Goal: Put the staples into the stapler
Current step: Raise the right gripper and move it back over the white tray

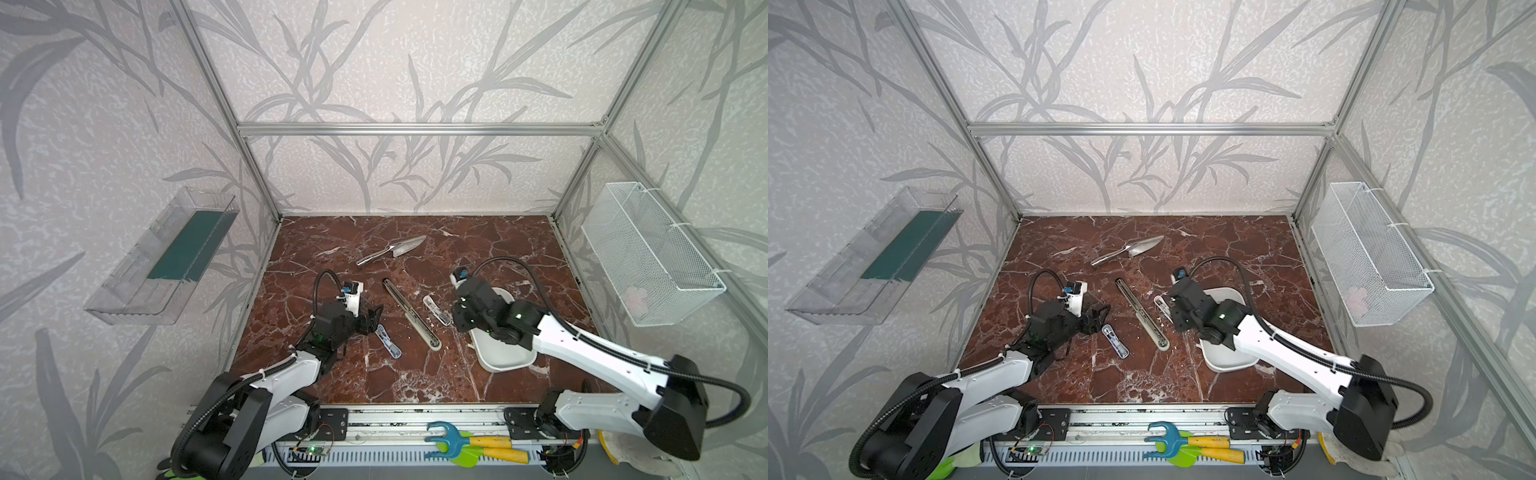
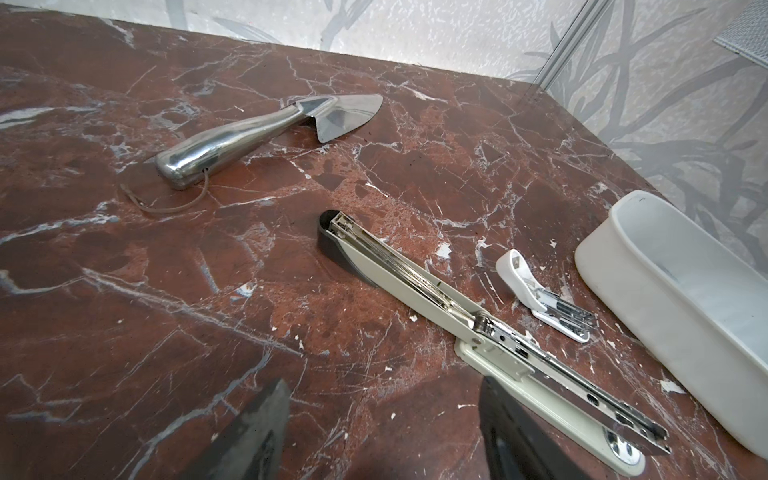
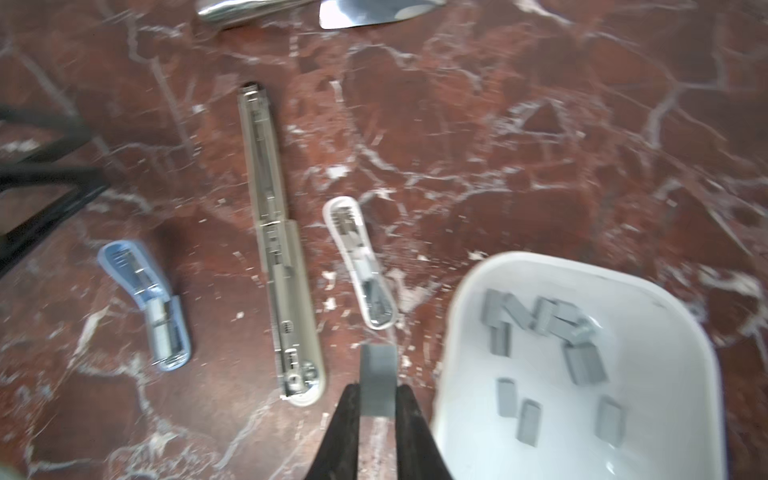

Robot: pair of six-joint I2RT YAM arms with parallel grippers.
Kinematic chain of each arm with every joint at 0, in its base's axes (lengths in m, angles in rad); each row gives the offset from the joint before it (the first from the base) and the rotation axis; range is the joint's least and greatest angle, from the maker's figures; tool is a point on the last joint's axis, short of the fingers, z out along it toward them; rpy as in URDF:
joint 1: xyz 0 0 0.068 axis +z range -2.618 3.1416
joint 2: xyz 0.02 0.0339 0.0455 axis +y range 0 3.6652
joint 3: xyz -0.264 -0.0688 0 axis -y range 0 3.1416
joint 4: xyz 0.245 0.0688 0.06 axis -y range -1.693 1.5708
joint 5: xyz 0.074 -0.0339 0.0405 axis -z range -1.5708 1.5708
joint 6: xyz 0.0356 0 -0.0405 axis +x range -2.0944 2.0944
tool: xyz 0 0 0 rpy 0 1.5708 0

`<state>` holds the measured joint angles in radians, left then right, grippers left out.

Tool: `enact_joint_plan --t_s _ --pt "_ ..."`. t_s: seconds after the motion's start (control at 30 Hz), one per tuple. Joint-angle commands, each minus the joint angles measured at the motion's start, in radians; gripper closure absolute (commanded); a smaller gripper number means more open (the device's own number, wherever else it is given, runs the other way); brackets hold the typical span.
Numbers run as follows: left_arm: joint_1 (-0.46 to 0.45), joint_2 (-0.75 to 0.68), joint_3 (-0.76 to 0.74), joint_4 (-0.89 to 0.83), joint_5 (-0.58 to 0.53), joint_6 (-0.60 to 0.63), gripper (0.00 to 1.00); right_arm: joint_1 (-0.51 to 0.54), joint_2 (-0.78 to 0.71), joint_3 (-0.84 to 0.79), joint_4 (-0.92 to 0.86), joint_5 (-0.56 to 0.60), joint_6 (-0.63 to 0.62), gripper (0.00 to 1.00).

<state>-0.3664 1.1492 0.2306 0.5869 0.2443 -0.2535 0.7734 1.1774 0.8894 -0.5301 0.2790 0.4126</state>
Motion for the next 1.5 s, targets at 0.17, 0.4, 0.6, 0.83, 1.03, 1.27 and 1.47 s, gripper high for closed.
enact_joint_plan --t_s 0.17,0.4,0.6,0.83,1.03,1.27,1.47 --pt "0.007 -0.005 0.069 -0.059 -0.168 0.013 0.26 -0.278 0.072 -0.098 -0.032 -0.084 -0.014 0.84" --pt "0.016 0.115 0.136 -0.015 -0.269 0.028 0.26 -0.395 0.167 -0.106 -0.006 -0.208 -0.067 0.84" --pt "0.032 0.19 0.186 0.015 -0.328 0.049 0.26 -0.399 0.308 -0.039 -0.031 -0.284 -0.095 0.81" --pt "0.079 0.195 0.163 0.091 -0.344 0.017 0.24 -0.413 0.406 0.008 -0.053 -0.304 -0.093 0.82" --pt "0.086 0.179 0.131 0.137 -0.343 0.01 0.23 -0.415 0.365 -0.01 -0.044 -0.289 -0.09 0.75" --pt "0.089 0.183 0.136 0.133 -0.323 0.011 0.23 -0.413 0.27 -0.045 -0.058 -0.244 -0.076 0.5" --pt "0.089 0.182 0.132 0.136 -0.313 0.013 0.23 -0.413 0.244 -0.092 -0.048 -0.279 -0.009 0.62"
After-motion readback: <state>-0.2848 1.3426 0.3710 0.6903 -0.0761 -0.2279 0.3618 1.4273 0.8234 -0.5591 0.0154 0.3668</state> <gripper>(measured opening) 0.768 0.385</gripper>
